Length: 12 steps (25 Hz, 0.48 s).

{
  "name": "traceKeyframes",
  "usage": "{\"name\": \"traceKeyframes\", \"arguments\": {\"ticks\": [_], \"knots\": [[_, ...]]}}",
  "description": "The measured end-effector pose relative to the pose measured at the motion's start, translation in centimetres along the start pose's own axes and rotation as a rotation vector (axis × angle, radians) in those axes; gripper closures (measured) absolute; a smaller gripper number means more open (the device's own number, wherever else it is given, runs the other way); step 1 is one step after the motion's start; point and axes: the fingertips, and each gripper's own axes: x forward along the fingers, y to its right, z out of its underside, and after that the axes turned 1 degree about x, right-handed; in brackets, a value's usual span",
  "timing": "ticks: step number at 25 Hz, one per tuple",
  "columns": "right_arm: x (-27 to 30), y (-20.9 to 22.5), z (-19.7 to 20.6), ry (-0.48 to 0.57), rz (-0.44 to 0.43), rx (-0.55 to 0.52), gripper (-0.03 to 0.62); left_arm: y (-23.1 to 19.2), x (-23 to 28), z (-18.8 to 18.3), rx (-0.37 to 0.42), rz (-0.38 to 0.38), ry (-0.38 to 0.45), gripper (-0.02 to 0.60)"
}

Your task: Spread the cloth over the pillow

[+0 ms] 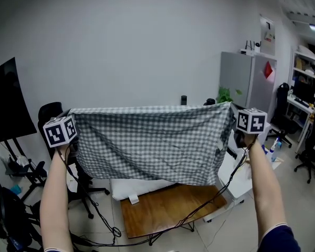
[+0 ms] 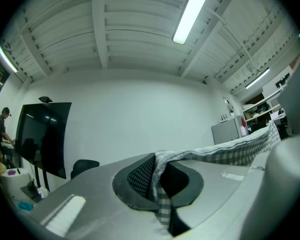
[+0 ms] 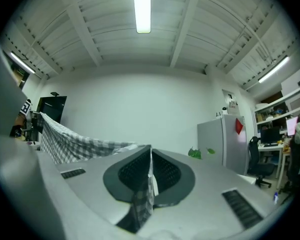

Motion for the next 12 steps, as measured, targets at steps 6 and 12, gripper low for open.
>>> {"name": "traceKeyframes", "arguments": {"ticks": [6,12], "knots": [[2.8,2.0,-0.2,0.006,-0.024,0.003,0.574,1.6,0.5,-0.6,0.021,-0.026,-0.002,0.571],[6.2,3.0,-0.4,-0.011,-0.047,0.013,0.574,2.3,1.3,-0.3,0.013,-0.051,-0.024,0.571]]}}
